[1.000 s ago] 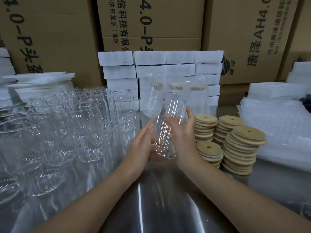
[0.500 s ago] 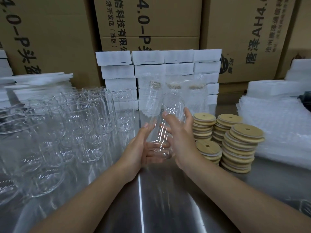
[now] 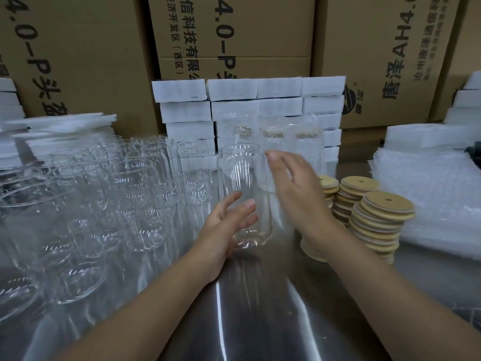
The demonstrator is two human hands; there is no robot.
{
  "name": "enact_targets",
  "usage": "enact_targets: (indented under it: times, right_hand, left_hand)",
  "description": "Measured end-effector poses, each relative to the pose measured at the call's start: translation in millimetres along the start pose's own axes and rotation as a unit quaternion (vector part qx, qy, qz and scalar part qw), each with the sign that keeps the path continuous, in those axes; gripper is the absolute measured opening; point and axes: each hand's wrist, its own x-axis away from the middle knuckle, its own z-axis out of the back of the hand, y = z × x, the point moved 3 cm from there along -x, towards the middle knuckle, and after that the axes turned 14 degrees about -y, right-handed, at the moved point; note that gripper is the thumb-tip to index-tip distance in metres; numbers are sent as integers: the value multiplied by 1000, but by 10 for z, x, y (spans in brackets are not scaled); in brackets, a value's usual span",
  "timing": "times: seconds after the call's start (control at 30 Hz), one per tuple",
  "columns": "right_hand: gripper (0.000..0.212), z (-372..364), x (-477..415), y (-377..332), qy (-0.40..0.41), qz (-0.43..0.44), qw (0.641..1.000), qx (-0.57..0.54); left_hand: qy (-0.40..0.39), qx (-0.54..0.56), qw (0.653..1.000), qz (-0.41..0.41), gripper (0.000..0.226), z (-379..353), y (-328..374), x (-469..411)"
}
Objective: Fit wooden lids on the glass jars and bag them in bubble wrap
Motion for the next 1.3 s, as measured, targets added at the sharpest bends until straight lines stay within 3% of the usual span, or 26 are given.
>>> enact_targets:
  times: [0.1, 0.2, 0.3, 0.43, 0.53, 0.6, 0.7, 0.77, 0.83, 1.0, 1.2, 1.3]
  right_hand:
    - [41, 257, -98, 156, 41, -63, 964, 256]
    - [50, 312, -123, 395, -10, -196, 876, 441]
    - [57, 333, -130, 549, -51, -260, 829, 493]
    - [63, 348, -152, 611, -48, -274, 822, 497]
    - [62, 329, -142, 538, -34, -238, 852, 465]
    - [65, 308, -130, 433, 12, -169, 899, 403]
    - [71, 260, -94, 253, 78, -58, 973, 210]
    - [72, 228, -59, 153, 94, -7, 994, 55]
    - [68, 209, -21, 80, 104, 20, 993, -55]
    - [33, 192, -2, 24, 112, 39, 967, -227]
    - [22, 20, -32, -15, -29, 41, 977, -209]
    - [23, -45, -11, -5, -53, 38, 977, -202]
  left_hand:
    - [20, -20, 1000, -7, 82, 32, 21, 12]
    - [37, -19, 999, -11, 86, 48, 37, 14]
    - [47, -28, 999, -1, 86, 63, 32, 12]
    - [51, -57, 997, -4, 73, 94, 33, 0]
    - [58, -71, 996, -10, 84, 77, 45, 10]
    - [69, -79, 994, -29, 82, 63, 58, 22]
    - [97, -117, 987, -61, 83, 73, 73, 21]
    - [107, -139, 982, -75, 82, 90, 79, 14]
    - [103, -171, 976, -84, 84, 102, 82, 14]
    - [82, -261, 958, -90, 92, 95, 56, 13]
    - [49, -294, 951, -87, 87, 44, -6, -2]
    - [46, -290, 952, -81, 86, 56, -25, -8]
